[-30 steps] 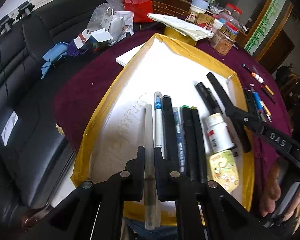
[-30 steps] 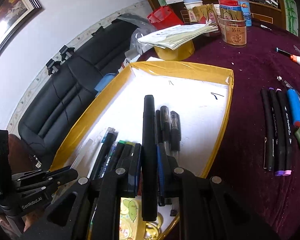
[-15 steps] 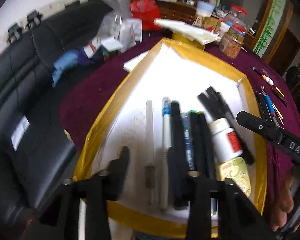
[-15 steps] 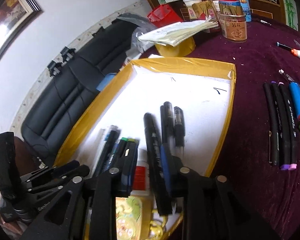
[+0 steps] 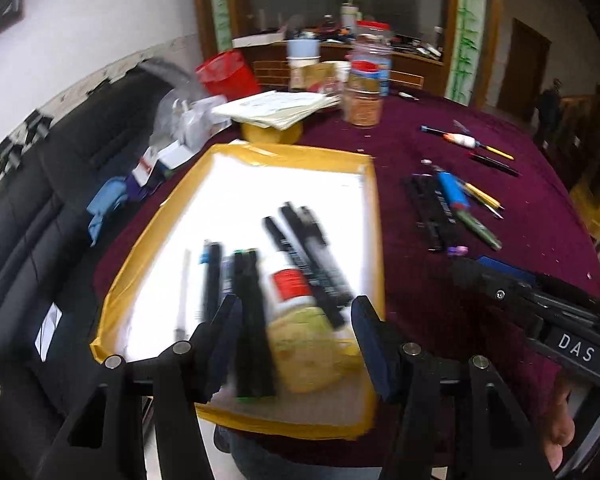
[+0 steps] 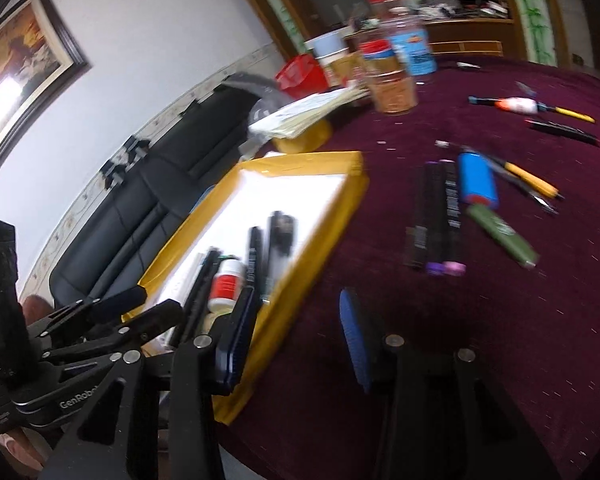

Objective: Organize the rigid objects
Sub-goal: 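Move both tools back to the pile and grasp the green lighter with the right tool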

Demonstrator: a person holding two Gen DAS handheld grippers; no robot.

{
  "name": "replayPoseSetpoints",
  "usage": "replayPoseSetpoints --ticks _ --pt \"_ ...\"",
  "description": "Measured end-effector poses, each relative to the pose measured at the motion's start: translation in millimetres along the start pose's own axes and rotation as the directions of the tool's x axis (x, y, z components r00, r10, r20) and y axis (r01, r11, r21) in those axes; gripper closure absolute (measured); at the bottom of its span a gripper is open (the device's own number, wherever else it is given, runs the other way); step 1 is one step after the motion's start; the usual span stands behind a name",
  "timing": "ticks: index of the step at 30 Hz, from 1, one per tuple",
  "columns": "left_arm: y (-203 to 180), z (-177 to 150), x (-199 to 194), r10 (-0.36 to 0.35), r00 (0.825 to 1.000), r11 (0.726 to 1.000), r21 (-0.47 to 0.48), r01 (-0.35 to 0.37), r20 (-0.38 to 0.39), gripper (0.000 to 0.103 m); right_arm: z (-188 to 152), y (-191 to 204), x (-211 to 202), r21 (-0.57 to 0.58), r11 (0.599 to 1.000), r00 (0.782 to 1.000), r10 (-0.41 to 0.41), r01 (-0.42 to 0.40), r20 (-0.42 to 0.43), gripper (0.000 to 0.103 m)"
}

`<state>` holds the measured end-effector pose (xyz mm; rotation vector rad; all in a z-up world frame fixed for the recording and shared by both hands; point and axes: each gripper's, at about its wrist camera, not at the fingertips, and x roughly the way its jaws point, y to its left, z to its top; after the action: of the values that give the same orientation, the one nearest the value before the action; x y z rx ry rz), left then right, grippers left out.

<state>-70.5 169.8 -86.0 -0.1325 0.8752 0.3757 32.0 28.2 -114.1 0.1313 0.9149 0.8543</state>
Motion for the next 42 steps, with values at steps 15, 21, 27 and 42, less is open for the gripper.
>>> replayPoseSetpoints --ticks 15,21,27,42 --pt "-61.3 2.8 18.5 -0.076 0.995 0.995 0.059 0.080 -0.067 0.043 -2.7 -71.6 -31.7 0.084 0.996 0.998 -0.045 0.042 0.036 0.056" --pt "-68.9 -1.5 35.5 -0.179 0.975 0.983 0.022 0.184 -0.133 0.043 13.6 -96.2 -18.8 0.044 0.996 0.997 -0.074 0.074 -0.003 0.052" --pt "-72.1 -3.9 39.9 -0.189 0.969 0.981 0.014 0.193 -0.156 0.043 46.9 -130.5 10.9 0.027 0.990 0.989 -0.134 0.136 -0.062 0.052" --pt "-95.0 46.4 90.8 -0.237 0.927 0.967 0.017 0.253 -0.290 0.043 9.8 -124.6 27.0 -0.105 0.954 0.949 -0.293 0.282 -0.116 0.083"
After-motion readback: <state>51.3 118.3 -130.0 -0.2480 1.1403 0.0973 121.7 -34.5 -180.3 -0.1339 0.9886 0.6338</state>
